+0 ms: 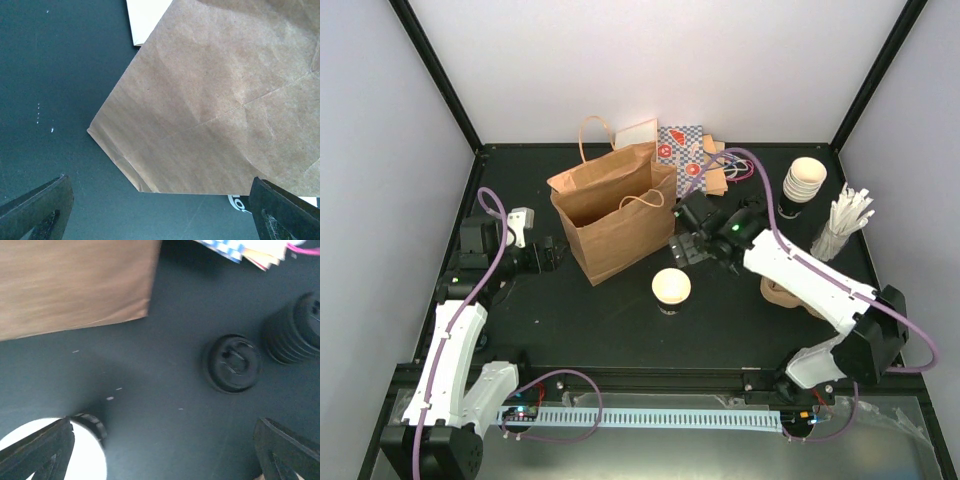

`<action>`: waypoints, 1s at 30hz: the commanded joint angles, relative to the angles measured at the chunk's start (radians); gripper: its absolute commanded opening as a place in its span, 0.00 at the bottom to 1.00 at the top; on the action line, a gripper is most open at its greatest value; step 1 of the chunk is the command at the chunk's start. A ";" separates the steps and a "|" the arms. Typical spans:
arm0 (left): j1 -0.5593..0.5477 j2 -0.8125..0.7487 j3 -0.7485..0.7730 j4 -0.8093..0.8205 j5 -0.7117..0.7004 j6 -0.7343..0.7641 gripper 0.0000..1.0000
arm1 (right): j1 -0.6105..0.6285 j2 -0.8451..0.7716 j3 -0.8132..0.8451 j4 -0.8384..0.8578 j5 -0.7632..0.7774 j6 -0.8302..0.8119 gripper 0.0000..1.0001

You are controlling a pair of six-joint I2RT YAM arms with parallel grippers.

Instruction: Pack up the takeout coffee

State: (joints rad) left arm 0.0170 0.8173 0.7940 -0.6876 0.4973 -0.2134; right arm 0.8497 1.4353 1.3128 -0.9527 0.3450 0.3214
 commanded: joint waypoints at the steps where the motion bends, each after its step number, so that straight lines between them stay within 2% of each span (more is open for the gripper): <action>1: -0.007 -0.018 0.004 0.005 -0.002 0.006 0.99 | -0.177 0.010 -0.043 0.050 -0.037 0.023 1.00; 3: -0.007 -0.019 0.005 0.004 0.000 0.007 0.99 | -0.252 0.049 -0.050 0.070 -0.048 0.030 1.00; 12: -0.009 -0.024 0.004 0.005 -0.004 0.009 0.99 | -0.414 0.236 0.004 0.125 -0.069 0.049 0.98; 20: -0.009 -0.021 0.004 0.006 -0.009 0.008 0.99 | -0.461 0.348 0.102 0.099 -0.073 0.045 0.95; 30: -0.009 -0.011 0.003 0.008 -0.010 0.007 0.99 | -0.470 0.404 0.070 0.157 -0.149 0.076 0.96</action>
State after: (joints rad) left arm 0.0116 0.8051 0.7940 -0.6872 0.4969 -0.2134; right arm 0.3904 1.8145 1.3918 -0.8310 0.2317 0.3710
